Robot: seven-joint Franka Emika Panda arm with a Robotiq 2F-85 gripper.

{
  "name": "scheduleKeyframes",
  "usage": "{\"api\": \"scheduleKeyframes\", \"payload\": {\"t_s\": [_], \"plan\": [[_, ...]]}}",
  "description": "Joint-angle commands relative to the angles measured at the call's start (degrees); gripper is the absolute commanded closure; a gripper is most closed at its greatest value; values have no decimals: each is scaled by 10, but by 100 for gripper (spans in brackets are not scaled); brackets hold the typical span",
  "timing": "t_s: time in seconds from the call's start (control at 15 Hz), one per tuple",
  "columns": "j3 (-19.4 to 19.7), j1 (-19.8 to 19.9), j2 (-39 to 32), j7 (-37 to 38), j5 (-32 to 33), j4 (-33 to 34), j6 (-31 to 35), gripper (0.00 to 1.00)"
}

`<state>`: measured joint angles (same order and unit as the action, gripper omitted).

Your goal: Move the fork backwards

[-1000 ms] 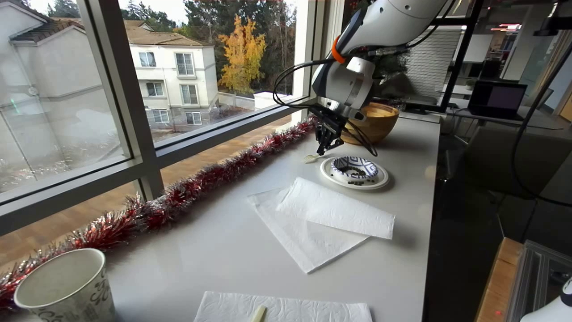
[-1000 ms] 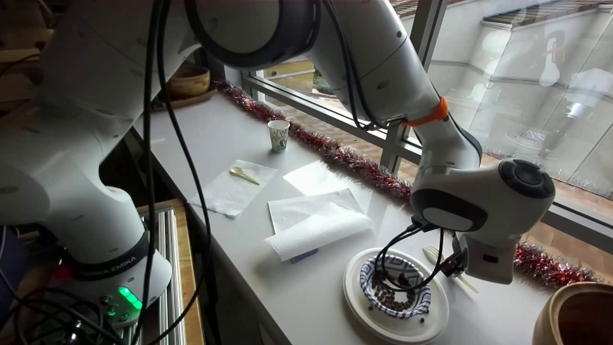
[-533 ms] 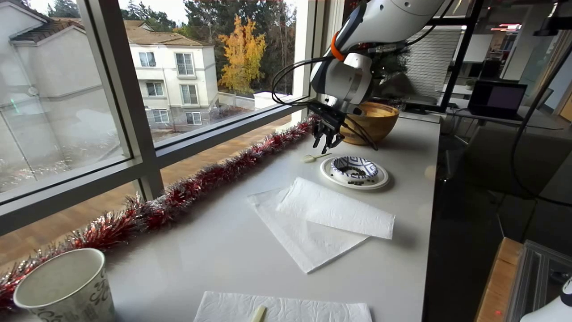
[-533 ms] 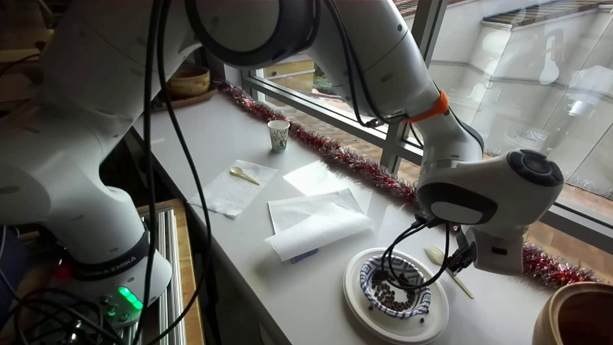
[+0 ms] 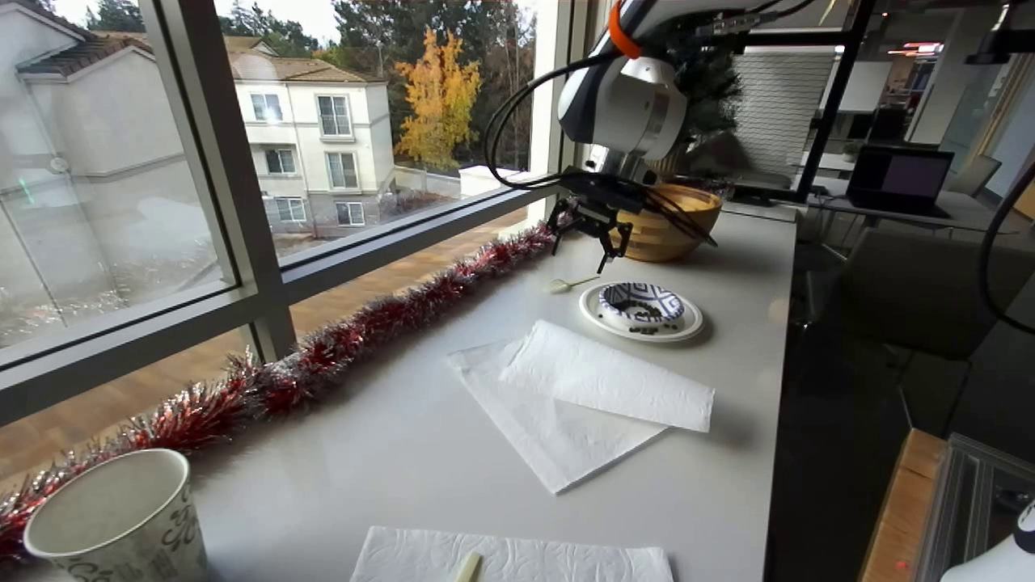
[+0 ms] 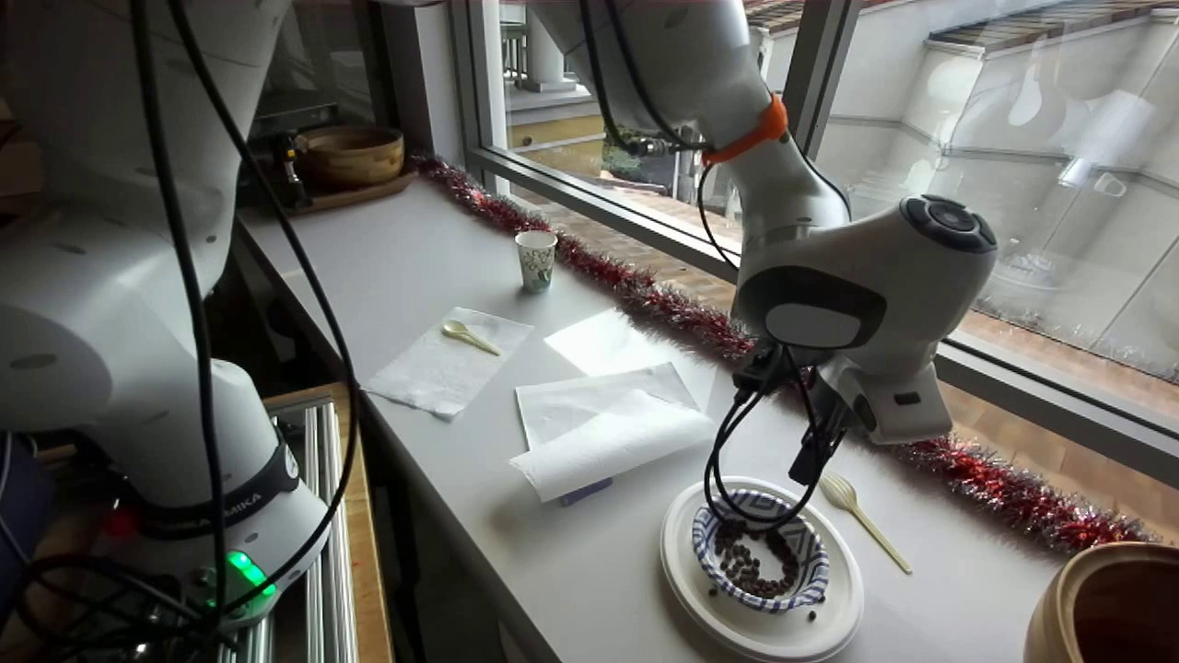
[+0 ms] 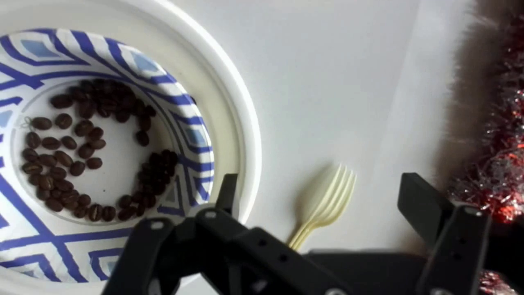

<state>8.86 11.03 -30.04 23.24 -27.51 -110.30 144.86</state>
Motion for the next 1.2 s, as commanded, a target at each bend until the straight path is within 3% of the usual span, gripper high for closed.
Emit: {"api": "scheduleKeyframes", "payload": {"t_s": [0.0, 0.4, 0.47, 0.67, 1.13], "plan": [[-24, -4, 112, -91, 17, -142, 4, 0], [-50, -5, 250, -259, 10, -313, -15, 0], [-42, -10, 183, -210, 5, -241, -10, 0], [-42, -13, 229, -246, 5, -295, -11, 0], [-41, -13, 236, -252, 5, -303, -11, 0]]}}
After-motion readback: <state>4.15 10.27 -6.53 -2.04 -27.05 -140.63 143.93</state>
